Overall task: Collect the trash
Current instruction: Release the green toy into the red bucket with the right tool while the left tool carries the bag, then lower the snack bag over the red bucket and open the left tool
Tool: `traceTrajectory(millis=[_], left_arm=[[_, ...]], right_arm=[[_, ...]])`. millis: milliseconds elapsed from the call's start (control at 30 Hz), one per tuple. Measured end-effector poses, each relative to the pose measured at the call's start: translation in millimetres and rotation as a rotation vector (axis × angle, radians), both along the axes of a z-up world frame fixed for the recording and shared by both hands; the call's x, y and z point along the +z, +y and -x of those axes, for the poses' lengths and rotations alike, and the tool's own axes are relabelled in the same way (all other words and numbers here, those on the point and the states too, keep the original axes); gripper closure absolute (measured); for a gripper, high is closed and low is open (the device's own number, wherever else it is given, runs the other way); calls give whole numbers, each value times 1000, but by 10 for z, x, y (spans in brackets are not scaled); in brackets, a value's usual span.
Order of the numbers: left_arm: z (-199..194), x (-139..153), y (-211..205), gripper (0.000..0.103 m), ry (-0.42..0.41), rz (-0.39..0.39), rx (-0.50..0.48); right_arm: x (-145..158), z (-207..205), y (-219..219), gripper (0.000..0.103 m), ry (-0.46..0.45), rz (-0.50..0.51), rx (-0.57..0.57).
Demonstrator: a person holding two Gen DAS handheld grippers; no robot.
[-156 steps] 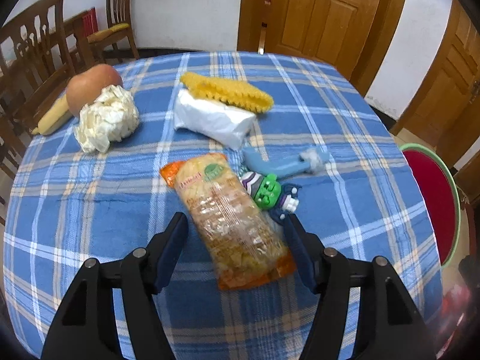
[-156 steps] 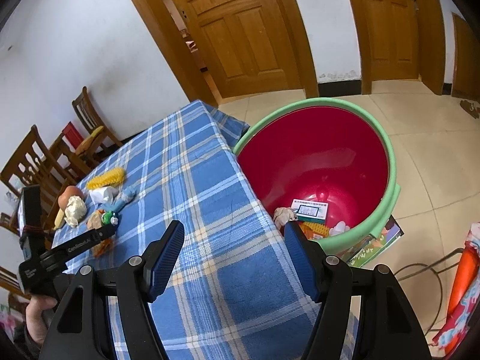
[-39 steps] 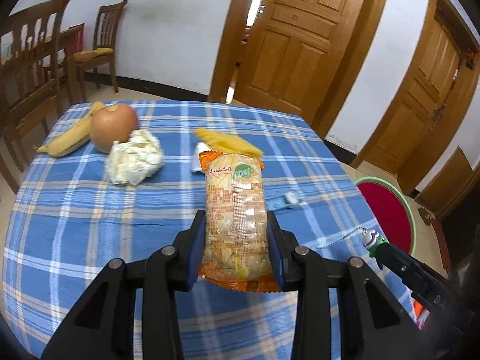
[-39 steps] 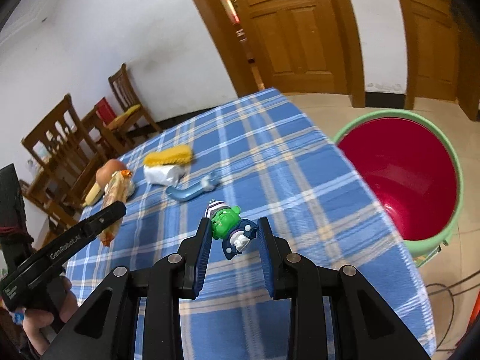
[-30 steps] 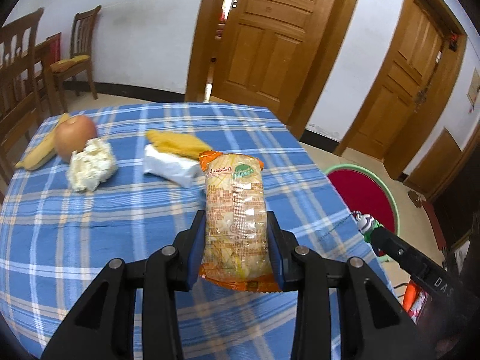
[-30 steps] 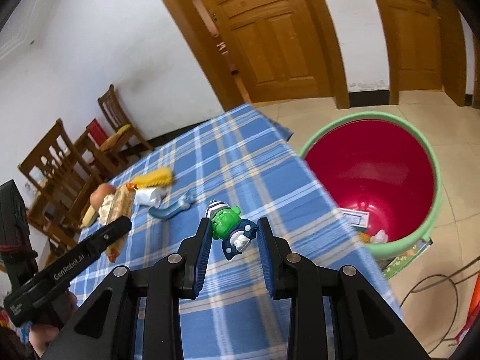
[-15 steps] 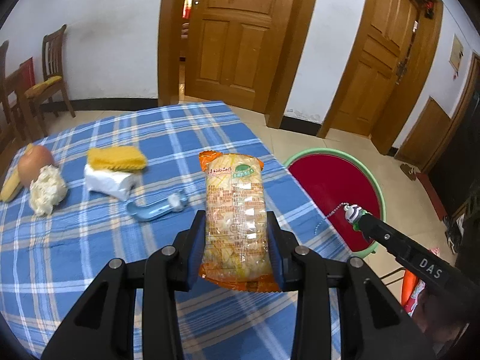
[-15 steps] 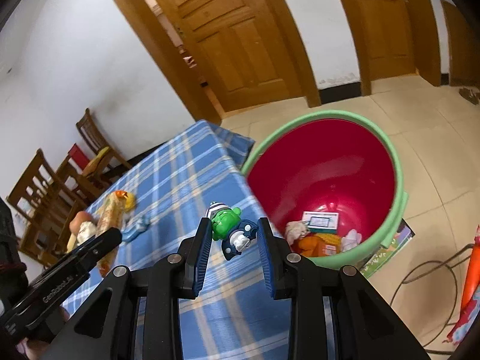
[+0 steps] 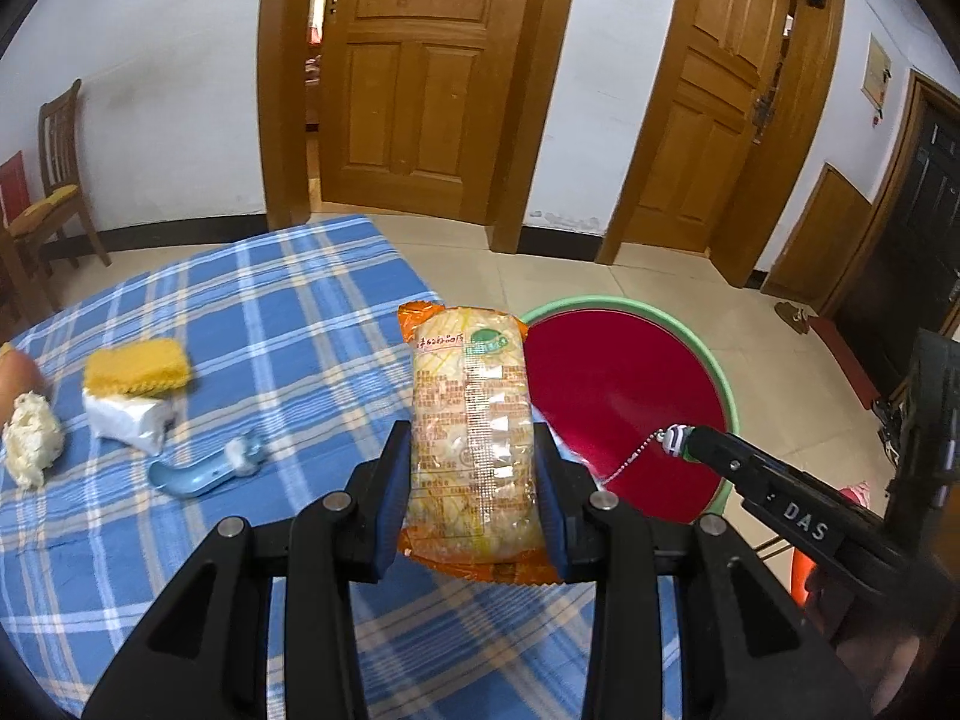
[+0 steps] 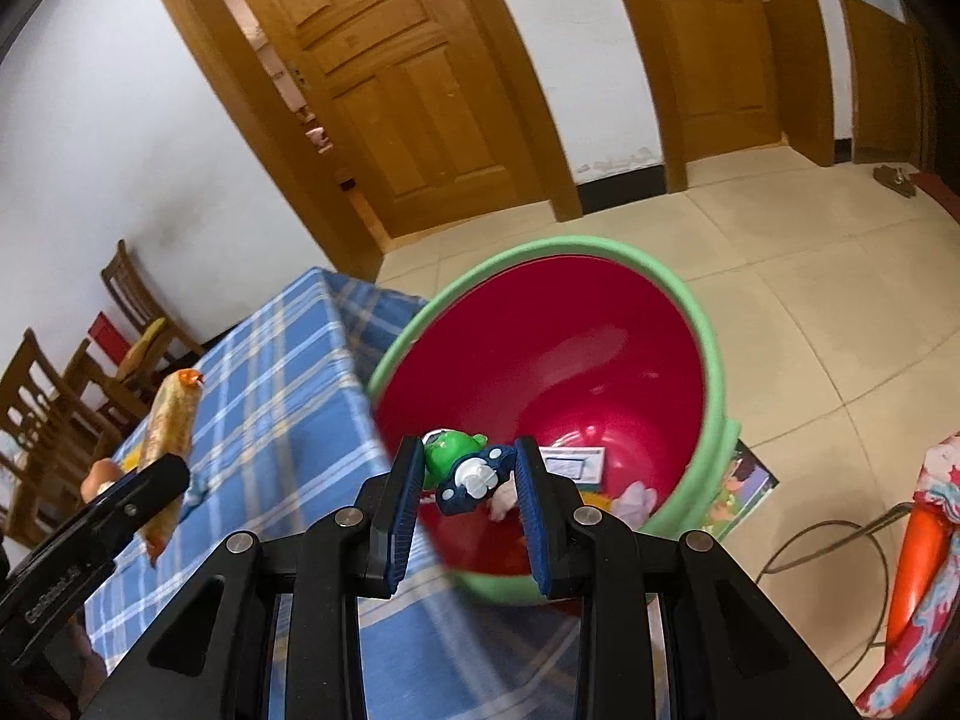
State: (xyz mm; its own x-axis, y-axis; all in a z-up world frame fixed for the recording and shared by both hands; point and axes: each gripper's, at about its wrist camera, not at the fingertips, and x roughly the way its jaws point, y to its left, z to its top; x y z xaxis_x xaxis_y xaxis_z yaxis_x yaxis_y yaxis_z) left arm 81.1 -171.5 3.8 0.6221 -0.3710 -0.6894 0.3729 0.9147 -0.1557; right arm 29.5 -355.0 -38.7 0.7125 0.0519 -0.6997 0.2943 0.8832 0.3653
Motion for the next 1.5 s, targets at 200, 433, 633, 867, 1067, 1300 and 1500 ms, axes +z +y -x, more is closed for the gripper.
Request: traceTrajectory(millis=[200, 433, 633, 867, 1067, 1300, 1500], left_arm=[[-82, -56, -150, 65, 13, -5, -21], [-140, -109, -297, 65, 23, -16, -44], [-188, -197, -430, 65, 50, -25, -68], [-202, -281, -640, 65, 61, -41, -109], [-227, -304, -811, 65, 65, -45, -142], [-230, -281, -822, 54, 49, -33, -138], [-221, -219, -683, 54, 44, -22, -104]], right_arm=[[-84, -52, -116, 71, 24, 2, -22], [-91, 0, -162, 67, 29, -16, -26], [-29, 136, -167, 67, 14, -20, -33], [-14, 228, -200, 66, 13, -20, -32], [-23, 261, -242, 66, 12, -33, -38], [-19, 302, -273, 63, 10, -47, -47], [12, 321, -237, 56, 1, -55, -34]])
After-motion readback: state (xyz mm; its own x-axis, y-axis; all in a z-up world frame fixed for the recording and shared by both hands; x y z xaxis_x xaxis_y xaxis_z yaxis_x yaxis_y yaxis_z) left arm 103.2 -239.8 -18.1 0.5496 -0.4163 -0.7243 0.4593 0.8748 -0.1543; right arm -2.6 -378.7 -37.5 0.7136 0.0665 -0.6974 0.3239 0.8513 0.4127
